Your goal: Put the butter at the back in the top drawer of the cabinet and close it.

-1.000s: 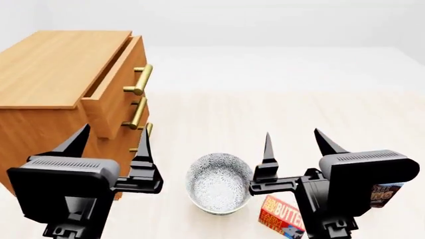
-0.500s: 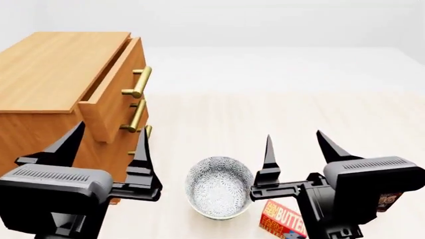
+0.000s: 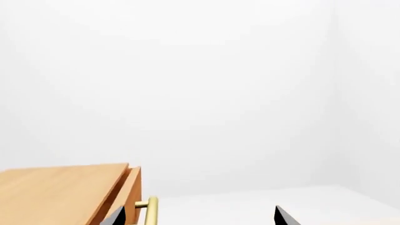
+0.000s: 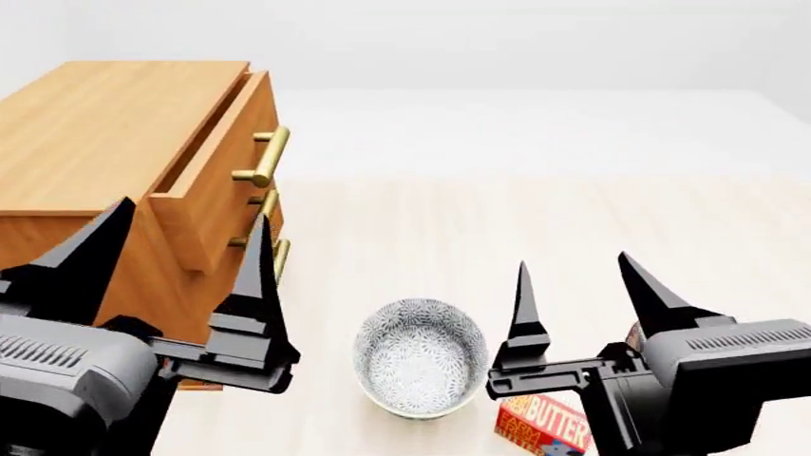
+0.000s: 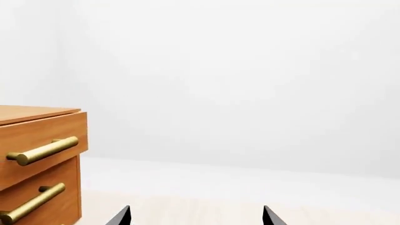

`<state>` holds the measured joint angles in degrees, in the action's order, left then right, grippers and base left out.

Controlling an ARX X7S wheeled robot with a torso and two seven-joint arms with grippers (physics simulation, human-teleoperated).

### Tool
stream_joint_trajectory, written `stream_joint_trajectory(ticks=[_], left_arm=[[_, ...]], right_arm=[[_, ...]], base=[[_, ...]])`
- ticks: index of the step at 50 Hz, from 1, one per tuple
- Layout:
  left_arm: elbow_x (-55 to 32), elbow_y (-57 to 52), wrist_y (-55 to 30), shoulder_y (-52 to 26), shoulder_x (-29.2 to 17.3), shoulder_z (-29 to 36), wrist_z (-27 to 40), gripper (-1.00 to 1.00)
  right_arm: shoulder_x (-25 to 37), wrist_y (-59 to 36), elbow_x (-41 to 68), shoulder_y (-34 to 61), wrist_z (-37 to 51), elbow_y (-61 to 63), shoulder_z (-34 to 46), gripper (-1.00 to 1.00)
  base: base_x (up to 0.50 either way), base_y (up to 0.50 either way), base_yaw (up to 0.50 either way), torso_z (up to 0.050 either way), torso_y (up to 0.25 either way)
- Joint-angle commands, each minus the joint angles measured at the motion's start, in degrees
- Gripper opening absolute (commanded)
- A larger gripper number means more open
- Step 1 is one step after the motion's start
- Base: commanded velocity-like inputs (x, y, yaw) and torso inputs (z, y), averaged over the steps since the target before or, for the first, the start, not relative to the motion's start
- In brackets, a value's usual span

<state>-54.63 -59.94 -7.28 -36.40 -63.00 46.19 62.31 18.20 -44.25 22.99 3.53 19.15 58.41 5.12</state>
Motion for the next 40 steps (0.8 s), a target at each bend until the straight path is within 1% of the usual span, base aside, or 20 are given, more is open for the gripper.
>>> stream_joint_trajectory(ticks=[1, 8, 15, 27, 40], left_arm=[[-7.8, 0.0, 8.7, -21.8, -8.7, 19.5, 6.6, 1.00], [-15.1, 2.5, 6.6, -27.6, -8.1, 18.2, 4.8, 1.00], [-23.3, 5.0, 2.3, -34.2, -6.3, 16.4, 3.3, 1.00], [-39.8, 12.2, -5.7, -46.0, -3.2, 13.8, -1.9, 1.00], [-53.6, 26.9, -17.0, -56.7, 2.7, 14.1, -7.1, 1.00]], right_arm=[[4.1, 6.2, 2.5, -3.7, 3.3, 1.5, 0.2, 1.00], [7.6, 10.9, 4.7, -5.9, 5.9, 1.3, 0.6, 1.00], [11.0, 14.1, 6.2, -6.4, 9.0, 1.3, 2.5, 1.00], [13.4, 16.4, 7.2, -6.0, 11.4, 0.7, 4.1, 1.00], [14.9, 16.7, 8.2, -5.2, 12.9, 0.6, 5.2, 1.00]], base=[[0.00, 0.00, 0.00, 0.000, 0.000], [0.00, 0.00, 0.00, 0.000, 0.000], [0.00, 0.00, 0.00, 0.000, 0.000], [0.00, 0.00, 0.00, 0.000, 0.000], [0.00, 0.00, 0.00, 0.000, 0.000]])
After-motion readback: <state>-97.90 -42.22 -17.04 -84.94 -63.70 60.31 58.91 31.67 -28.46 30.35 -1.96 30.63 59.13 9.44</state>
